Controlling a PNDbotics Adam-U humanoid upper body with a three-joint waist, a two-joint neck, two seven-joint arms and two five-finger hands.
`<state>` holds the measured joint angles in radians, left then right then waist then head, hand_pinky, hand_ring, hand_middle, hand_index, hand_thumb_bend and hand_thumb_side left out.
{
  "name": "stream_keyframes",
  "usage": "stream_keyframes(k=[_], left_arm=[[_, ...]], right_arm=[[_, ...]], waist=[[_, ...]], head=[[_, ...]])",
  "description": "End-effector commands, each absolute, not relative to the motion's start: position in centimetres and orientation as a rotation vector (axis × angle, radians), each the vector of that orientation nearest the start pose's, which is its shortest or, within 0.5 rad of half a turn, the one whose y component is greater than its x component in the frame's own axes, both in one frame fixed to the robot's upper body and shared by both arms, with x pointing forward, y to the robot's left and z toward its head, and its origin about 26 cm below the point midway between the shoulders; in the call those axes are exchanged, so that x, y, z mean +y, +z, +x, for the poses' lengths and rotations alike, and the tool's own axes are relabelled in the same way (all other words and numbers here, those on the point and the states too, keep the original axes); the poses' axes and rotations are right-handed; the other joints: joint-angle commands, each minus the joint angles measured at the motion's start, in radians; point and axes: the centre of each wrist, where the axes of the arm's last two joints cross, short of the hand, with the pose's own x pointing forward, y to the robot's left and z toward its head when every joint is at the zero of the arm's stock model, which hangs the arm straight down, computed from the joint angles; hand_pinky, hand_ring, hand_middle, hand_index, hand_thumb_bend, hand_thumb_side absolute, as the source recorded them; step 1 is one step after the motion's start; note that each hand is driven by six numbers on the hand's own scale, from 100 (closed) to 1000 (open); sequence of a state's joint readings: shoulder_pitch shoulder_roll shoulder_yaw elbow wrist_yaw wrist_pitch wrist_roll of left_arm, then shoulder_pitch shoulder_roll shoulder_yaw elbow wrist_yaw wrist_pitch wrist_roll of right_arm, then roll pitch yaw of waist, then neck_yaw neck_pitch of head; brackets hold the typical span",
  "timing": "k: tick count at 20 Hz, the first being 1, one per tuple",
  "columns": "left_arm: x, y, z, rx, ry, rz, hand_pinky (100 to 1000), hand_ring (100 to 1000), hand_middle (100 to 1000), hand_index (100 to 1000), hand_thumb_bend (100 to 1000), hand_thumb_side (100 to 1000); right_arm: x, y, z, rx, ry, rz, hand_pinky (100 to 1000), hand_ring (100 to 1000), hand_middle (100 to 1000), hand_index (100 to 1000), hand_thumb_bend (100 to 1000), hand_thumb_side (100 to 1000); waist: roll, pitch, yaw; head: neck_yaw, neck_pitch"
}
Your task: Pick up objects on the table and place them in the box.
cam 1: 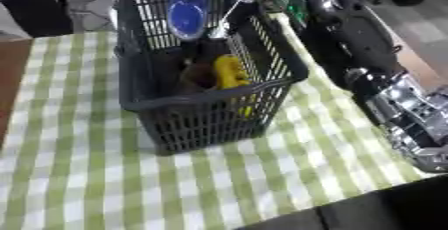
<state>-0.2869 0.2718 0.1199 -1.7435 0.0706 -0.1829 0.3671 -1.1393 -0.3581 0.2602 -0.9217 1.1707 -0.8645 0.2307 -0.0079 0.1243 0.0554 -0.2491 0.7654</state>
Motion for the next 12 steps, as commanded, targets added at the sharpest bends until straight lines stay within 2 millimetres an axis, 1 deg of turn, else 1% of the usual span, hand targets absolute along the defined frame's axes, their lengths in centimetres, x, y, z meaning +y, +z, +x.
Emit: stream_keyframes(k=[1, 2, 3, 4, 5, 6, 7, 8, 9, 10, 11, 12], left_arm=[[30.38, 14.81, 33.04, -2.251, 0.226, 0.378, 472, 702, 653, 758, 504, 683], [30.39, 14.82, 33.03, -2.252, 0.225, 0.378, 472, 702, 653, 758, 504, 683], [30.42, 14.80, 33.02, -2.251, 0.225, 0.379, 470, 702, 653, 758, 503, 683], [30.44, 14.77, 33.03, -2.249, 0.227, 0.380, 470, 702, 653, 758, 503, 683], [30.44, 14.77, 33.03, -2.249, 0.227, 0.380, 471, 702, 653, 759, 503, 684], [30.43, 14.78, 33.03, -2.250, 0.226, 0.379, 471, 702, 653, 759, 503, 684], [30.42, 14.79, 33.03, -2.250, 0.226, 0.379, 472, 702, 652, 759, 503, 683], [30.42, 14.81, 33.03, -2.251, 0.227, 0.379, 472, 702, 652, 759, 503, 683], [30.42, 14.80, 33.03, -2.251, 0.227, 0.379, 471, 702, 651, 759, 503, 683], [30.45, 14.78, 33.01, -2.250, 0.226, 0.380, 471, 702, 651, 759, 503, 683], [30.48, 14.77, 33.00, -2.249, 0.226, 0.382, 471, 702, 651, 759, 503, 684], [30.50, 14.75, 33.00, -2.248, 0.228, 0.382, 471, 702, 650, 759, 503, 684]], right_arm=[[-19.73, 27.99, 48.79, 1.831, -2.367, 0.906, 881, 887, 845, 1000, 445, 601], [-19.59, 28.42, 48.65, 1.859, -2.323, 0.897, 881, 887, 845, 1000, 445, 601], [-19.56, 28.70, 48.52, 1.889, -2.282, 0.894, 615, 562, 473, 577, 441, 325], [-19.58, 28.94, 48.37, 1.926, -2.235, 0.891, 615, 562, 473, 577, 441, 325], [-19.65, 28.96, 48.31, 1.942, -2.215, 0.893, 903, 909, 909, 1000, 447, 617], [-19.74, 28.80, 48.37, 1.931, -2.232, 0.906, 903, 909, 909, 1000, 447, 617], [-19.80, 28.62, 48.45, 1.914, -2.256, 0.919, 922, 971, 962, 794, 446, 485], [-19.89, 28.38, 48.54, 1.876, -2.297, 0.933, 922, 971, 962, 794, 446, 485], [-19.89, 28.33, 48.58, 1.861, -2.314, 0.937, 939, 953, 979, 1000, 444, 564], [-19.86, 28.46, 48.56, 1.890, -2.288, 0.928, 939, 953, 979, 1000, 444, 564], [-19.93, 28.48, 48.55, 1.913, -2.268, 0.922, 1000, 1000, 1000, 1000, 468, 718], [-20.03, 28.46, 48.56, 1.934, -2.256, 0.926, 1000, 1000, 1000, 1000, 466, 733]], waist=[[-0.014, -0.039, 0.000], [-0.015, -0.040, -0.001], [-0.015, -0.039, -0.001], [-0.015, -0.039, -0.001], [-0.015, -0.039, 0.000], [-0.016, -0.039, 0.000], [-0.016, -0.040, 0.001], [-0.016, -0.040, 0.002], [-0.016, -0.040, 0.002], [-0.016, -0.041, 0.003], [-0.016, -0.040, 0.003], [-0.016, -0.040, 0.003]], head=[[-0.006, 0.005], [-0.006, 0.005], [-0.005, 0.005], [-0.005, 0.005], [-0.006, 0.005], [-0.006, 0.005], [-0.007, 0.005], [-0.008, 0.005], [-0.009, 0.005], [-0.009, 0.005], [-0.009, 0.005], [-0.009, 0.005]])
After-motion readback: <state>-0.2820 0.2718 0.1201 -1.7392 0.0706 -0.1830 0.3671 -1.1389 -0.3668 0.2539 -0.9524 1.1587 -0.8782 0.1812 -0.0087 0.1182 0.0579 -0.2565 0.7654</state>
